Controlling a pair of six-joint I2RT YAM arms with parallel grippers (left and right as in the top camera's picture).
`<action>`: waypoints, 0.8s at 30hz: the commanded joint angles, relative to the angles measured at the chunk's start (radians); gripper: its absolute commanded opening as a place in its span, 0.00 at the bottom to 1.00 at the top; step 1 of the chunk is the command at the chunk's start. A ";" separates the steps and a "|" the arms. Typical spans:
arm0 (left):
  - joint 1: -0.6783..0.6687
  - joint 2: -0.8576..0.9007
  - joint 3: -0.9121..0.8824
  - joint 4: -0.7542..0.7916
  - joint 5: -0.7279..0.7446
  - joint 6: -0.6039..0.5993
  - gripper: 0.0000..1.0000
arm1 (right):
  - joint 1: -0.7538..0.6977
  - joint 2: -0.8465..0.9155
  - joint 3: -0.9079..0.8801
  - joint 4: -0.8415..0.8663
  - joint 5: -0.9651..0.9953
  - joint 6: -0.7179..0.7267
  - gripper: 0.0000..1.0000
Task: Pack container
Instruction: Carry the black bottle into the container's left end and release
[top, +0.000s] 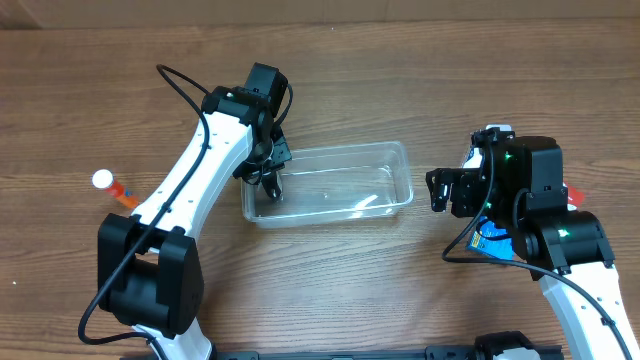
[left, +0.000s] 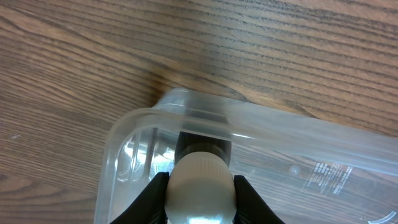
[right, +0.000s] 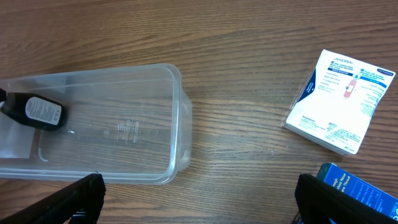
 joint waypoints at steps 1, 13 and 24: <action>0.001 0.024 -0.006 0.005 -0.013 -0.035 0.04 | -0.002 -0.002 0.031 0.005 0.010 0.005 1.00; 0.000 0.021 0.060 -0.072 -0.055 0.013 0.04 | -0.002 -0.002 0.031 0.005 0.010 0.005 1.00; 0.000 0.021 0.105 -0.126 -0.092 0.013 0.05 | -0.002 -0.002 0.031 0.005 0.010 0.005 1.00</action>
